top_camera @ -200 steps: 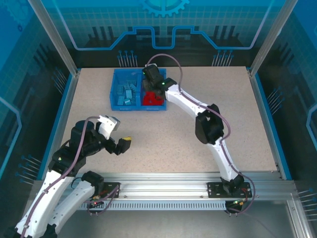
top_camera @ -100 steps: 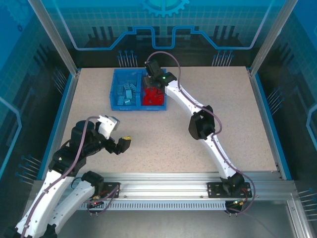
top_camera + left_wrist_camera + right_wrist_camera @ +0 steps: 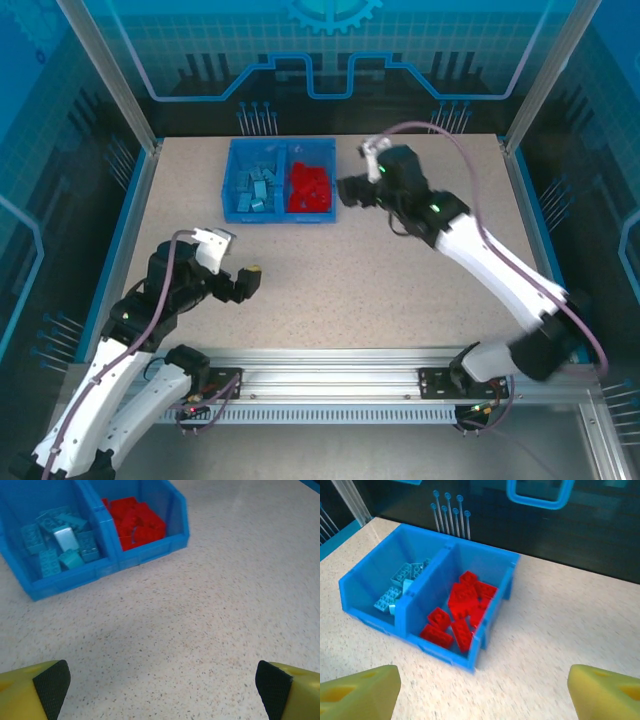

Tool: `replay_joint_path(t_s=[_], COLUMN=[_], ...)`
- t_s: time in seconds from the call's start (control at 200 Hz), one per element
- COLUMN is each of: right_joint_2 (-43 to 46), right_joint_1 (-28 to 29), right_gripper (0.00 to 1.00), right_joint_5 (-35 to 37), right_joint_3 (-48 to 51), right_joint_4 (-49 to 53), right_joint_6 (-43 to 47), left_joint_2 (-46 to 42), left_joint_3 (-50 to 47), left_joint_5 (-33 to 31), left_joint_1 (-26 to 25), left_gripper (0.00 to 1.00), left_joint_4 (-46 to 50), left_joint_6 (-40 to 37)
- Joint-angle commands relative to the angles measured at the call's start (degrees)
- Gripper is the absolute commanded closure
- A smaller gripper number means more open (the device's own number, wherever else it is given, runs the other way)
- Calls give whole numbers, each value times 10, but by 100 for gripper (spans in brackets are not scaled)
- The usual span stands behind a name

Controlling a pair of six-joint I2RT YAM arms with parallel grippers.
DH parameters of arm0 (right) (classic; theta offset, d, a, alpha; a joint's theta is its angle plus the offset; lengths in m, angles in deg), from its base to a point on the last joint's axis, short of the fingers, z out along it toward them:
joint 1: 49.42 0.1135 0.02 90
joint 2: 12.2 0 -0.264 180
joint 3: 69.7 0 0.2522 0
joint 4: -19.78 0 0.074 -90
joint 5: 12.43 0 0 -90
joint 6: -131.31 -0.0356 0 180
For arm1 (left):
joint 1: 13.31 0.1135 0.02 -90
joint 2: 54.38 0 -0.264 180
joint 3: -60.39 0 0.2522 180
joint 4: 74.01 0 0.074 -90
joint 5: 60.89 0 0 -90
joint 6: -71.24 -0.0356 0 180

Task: Sort the legos into containers by color

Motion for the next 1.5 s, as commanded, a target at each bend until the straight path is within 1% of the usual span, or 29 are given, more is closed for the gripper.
replay_joint_path(t_s=[0.0, 0.06, 0.115, 0.2, 0.25, 0.35, 0.385, 0.44, 0.475, 0.53, 0.575, 0.61, 0.665, 0.71, 0.745, 0.8, 0.875, 0.92, 0.955, 0.995, 1.04, 1.106, 1.161, 1.186, 1.221, 1.241, 1.266, 1.361, 1.496], right_joint_2=[88, 143, 181, 217, 227, 220, 210, 187, 168, 131, 108, 87, 52, 21, 2, -33, -93, -85, -90, -91, -91, -95, -113, -116, -108, -111, -112, -109, -110], right_joint_1=[-17, -33, -50, -82, -103, -151, -173, -212, -237, -265, -272, -272, -274, -277, -277, -276, -275, -274, -288, -293, -294, -296, -301, -300, -301, -302, -301, -301, -301], right_gripper=[4, 2, 1, 0, 0, 0, 0, 0, 0, 0, 0, 0, 0, 0, 0, 0, 0, 0, 0, 0, 0, 0, 0, 0, 0, 0, 0, 0, 0], right_joint_5=[69, 96, 125, 168, 186, 178, 161, 117, 88, 48, 43, 45, 41, 36, 33, 26, 19, 12, -8, -20, -25, -52, -68, -67, -68, -69, -68, -69, -69], right_joint_3=[139, 215, 283, 364, 409, 490, 508, 532, 545, 560, 548, 550, 550, 539, 517, 493, 498, 477, 477, 467, 469, 479, 499, 506, 496, 499, 502, 499, 499], right_joint_4=[-64, -91, -114, -158, -204, -300, -324, -367, -406, -468, -479, -520, -579, -612, -597, -590, -675, -613, -623, -601, -603, -622, -676, -697, -662, -670, -681, -670, -673], right_joint_6=[4, 12, 24, 50, 62, 78, 77, 67, 56, 45, 40, 48, 58, 70, 81, 95, 113, 107, 101, 97, 98, 107, 111, 112, 108, 109, 110, 109, 109], left_joint_2=[0, -5, -12, -10, -3, 15, 21, 32, 40, 56, 71, 84, 110, 120, 132, 150, 148, 137, 126, 114, 103, 98, 109, 122, 145, 159, 189, 294, 414], left_joint_3=[-11, -43, -86, -158, -196, -257, -272, -293, -308, -335, -368, -387, -403, -395, -391, -384, -375, -379, -382, -389, -391, -391, -388, -383, -376, -371, -363, -321, -273], left_joint_5=[-90, -135, -173, -227, -262, -332, -353, -358, -345, -286, -240, -213, -202, -185, -176, -182, -166, -163, -164, -166, -164, -156, -143, -137, -123, -111, -94, -27, 25], left_joint_1=[-2, -2, -2, -2, -2, -2, 0, 7, 19, 50, 76, 95, 117, 126, 131, 134, 135, 136, 136, 137, 139, 141, 145, 149, 157, 164, 173, 209, 241], left_gripper=[1, 1, 1, 1, 1, 1, 1, 1, 1, 1, 1, 1, 1, 1, 1, 1, 1, 1, 1, 1, 1, 1, 1, 1, 1, 1, 1, 1, 1], left_joint_4=[-41, -74, -129, -227, -283, -382, -408, -464, -498, -562, -634, -672, -720, -714, -719, -727, -705, -698, -693, -691, -686, -681, -687, -693, -705, -715, -729, -781, -855], left_joint_6=[142, 180, 197, 182, 153, 96, 76, 39, 26, 13, 21, 36, 52, 51, 42, 35, 23, 23, 25, 27, 26, 24, 19, 17, 14, 13, 13, 20, 36])
